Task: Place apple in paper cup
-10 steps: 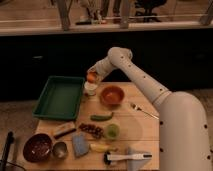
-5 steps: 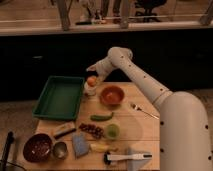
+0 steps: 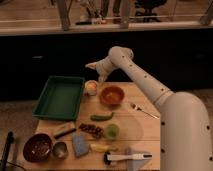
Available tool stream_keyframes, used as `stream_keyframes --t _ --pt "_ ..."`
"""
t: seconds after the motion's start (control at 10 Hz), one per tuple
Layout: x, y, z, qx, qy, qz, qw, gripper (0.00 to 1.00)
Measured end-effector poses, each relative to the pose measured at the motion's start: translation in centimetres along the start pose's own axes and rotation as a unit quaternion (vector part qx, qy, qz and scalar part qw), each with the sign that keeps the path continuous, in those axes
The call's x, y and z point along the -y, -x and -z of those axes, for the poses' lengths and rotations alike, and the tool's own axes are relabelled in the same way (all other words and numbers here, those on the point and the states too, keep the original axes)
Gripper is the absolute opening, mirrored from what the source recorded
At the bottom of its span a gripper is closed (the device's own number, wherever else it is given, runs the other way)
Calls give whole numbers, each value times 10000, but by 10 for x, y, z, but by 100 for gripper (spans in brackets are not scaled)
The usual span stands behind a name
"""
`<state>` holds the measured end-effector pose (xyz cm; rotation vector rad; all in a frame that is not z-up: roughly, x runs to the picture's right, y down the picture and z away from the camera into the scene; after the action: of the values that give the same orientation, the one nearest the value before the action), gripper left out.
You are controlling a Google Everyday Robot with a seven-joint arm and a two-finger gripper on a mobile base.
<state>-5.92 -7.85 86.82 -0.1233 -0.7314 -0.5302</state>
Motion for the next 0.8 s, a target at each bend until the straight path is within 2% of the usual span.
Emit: stream_keyframes --t 0.8 --pt "0 1 0 36 35 -4 10000 80"
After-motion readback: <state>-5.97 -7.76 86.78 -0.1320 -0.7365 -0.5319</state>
